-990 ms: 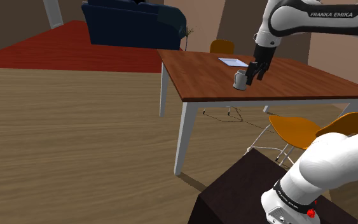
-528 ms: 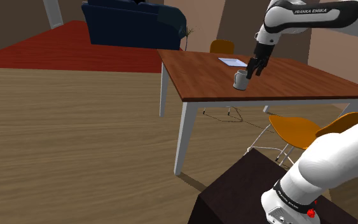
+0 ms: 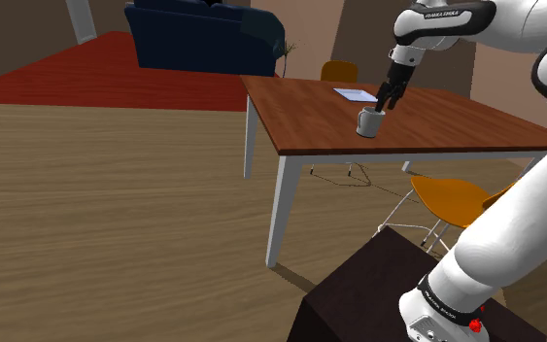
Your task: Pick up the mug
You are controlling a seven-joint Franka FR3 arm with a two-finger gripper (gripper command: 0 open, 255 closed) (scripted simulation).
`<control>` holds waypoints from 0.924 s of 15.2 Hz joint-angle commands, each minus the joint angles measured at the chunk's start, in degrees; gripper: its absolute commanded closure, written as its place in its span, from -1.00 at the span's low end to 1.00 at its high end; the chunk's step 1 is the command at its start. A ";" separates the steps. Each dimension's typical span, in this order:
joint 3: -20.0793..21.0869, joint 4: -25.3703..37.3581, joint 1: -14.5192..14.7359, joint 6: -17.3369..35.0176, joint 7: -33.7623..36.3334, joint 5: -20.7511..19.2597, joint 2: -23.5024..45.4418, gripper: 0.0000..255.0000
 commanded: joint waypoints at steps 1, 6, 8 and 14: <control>-1.90 5.55 -0.97 -0.75 -3.73 3.43 5.56 -1.00; -4.07 18.24 -5.41 -4.19 -10.69 11.29 17.31 -1.00; -3.93 16.43 -5.31 -2.57 -10.76 11.19 17.09 -1.00; -3.79 11.82 -4.96 1.80 -11.10 11.17 16.83 -1.00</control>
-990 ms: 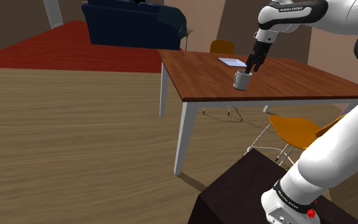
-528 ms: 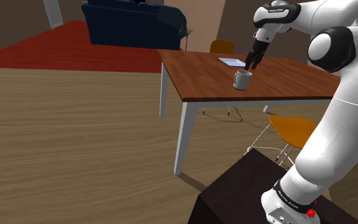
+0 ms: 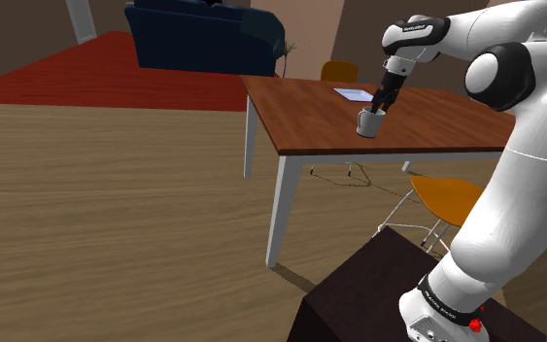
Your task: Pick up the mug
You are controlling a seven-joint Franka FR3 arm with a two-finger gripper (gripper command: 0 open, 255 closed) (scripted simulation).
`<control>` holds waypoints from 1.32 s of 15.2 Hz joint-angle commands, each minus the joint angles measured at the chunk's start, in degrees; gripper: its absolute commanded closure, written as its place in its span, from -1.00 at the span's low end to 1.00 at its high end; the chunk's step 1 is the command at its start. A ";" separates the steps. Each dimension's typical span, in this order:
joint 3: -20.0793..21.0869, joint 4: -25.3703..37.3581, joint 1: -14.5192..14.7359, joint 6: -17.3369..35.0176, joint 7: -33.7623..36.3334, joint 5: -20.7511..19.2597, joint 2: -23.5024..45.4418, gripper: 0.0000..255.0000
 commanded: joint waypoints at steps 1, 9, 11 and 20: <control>0.00 -0.78 0.05 0.68 -0.07 -0.04 -0.15 -1.00; -0.01 -0.72 0.03 0.61 -0.10 -0.04 -0.14 1.00; 0.00 -0.77 0.05 0.67 -0.07 -0.04 -0.14 1.00; -0.23 6.98 -0.61 -6.48 0.41 0.13 0.50 1.00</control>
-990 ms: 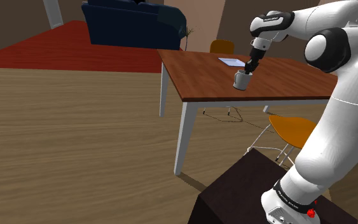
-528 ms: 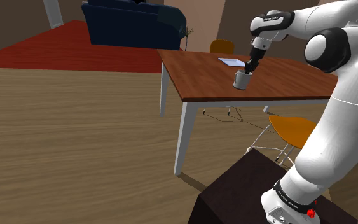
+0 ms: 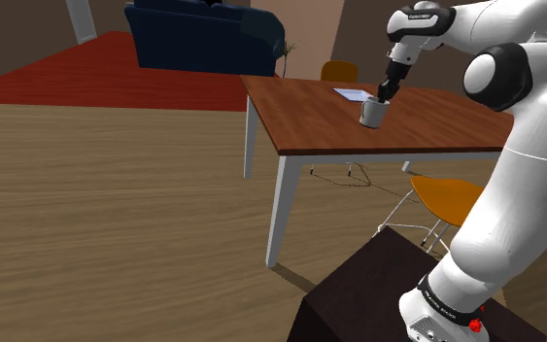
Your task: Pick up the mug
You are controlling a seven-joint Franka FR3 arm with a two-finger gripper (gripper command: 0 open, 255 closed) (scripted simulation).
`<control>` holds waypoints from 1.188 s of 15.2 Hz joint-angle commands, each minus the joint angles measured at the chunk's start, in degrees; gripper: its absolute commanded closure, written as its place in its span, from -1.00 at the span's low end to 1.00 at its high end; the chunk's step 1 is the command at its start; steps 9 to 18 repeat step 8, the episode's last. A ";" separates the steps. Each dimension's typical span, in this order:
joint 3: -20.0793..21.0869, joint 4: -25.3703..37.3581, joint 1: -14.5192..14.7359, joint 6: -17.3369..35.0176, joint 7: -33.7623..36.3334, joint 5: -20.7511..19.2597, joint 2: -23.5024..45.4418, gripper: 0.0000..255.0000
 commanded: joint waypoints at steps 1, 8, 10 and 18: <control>-0.05 1.74 -0.15 -1.65 0.12 0.03 0.10 1.00; -0.19 7.22 -0.88 -6.12 0.23 0.59 1.24 1.00; -0.19 7.22 -0.88 -6.12 0.23 0.59 1.24 1.00; -0.19 7.22 -0.88 -6.12 0.23 0.59 1.24 1.00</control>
